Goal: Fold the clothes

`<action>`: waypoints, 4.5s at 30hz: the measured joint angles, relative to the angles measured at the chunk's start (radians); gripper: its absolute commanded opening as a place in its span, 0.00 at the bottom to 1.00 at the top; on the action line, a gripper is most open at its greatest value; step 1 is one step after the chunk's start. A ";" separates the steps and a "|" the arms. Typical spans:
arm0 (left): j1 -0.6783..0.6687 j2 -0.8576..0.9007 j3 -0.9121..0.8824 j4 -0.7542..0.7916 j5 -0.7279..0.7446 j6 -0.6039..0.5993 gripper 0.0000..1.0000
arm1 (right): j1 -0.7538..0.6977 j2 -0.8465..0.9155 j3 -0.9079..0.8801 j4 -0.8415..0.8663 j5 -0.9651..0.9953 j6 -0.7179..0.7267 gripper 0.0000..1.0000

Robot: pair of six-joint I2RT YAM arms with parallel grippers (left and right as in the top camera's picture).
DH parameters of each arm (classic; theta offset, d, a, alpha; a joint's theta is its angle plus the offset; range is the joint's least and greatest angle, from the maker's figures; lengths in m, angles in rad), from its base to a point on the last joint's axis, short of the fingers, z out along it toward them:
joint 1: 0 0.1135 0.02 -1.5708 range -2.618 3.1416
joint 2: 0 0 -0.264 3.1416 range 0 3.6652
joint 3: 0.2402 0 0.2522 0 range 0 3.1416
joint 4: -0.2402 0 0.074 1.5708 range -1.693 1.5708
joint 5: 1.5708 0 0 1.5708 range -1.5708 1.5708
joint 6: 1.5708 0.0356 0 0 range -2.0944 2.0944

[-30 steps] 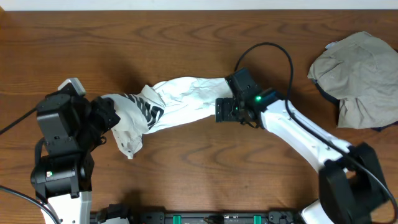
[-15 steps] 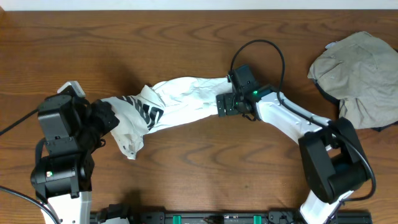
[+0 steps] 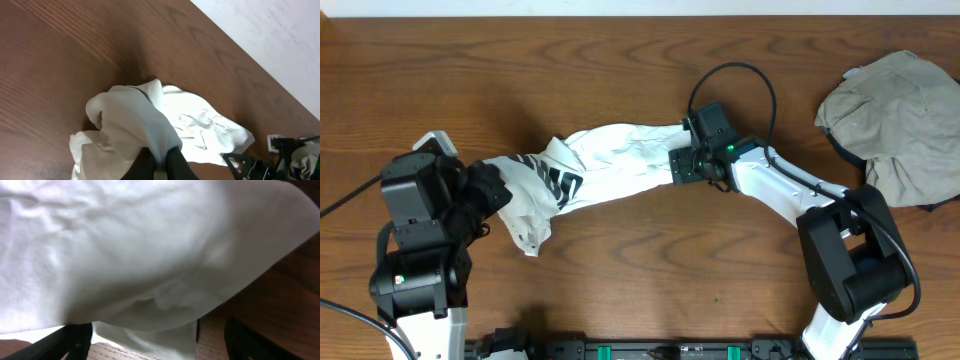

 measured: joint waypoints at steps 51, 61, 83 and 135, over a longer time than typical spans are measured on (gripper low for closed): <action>0.000 -0.001 0.000 -0.050 0.039 -0.002 0.06 | -0.046 -0.108 0.011 -0.253 -0.064 0.134 0.01; 0.000 -0.026 0.135 -0.185 0.105 -0.037 0.06 | -0.047 -0.559 0.029 -0.367 -0.062 0.166 0.01; 0.000 0.344 0.274 0.053 -0.138 -0.065 0.26 | -0.047 -0.769 0.029 -0.472 -0.062 0.264 0.02; -0.154 0.431 -0.248 0.076 0.288 -0.180 0.99 | -0.047 -0.769 0.029 -0.493 -0.059 0.290 0.02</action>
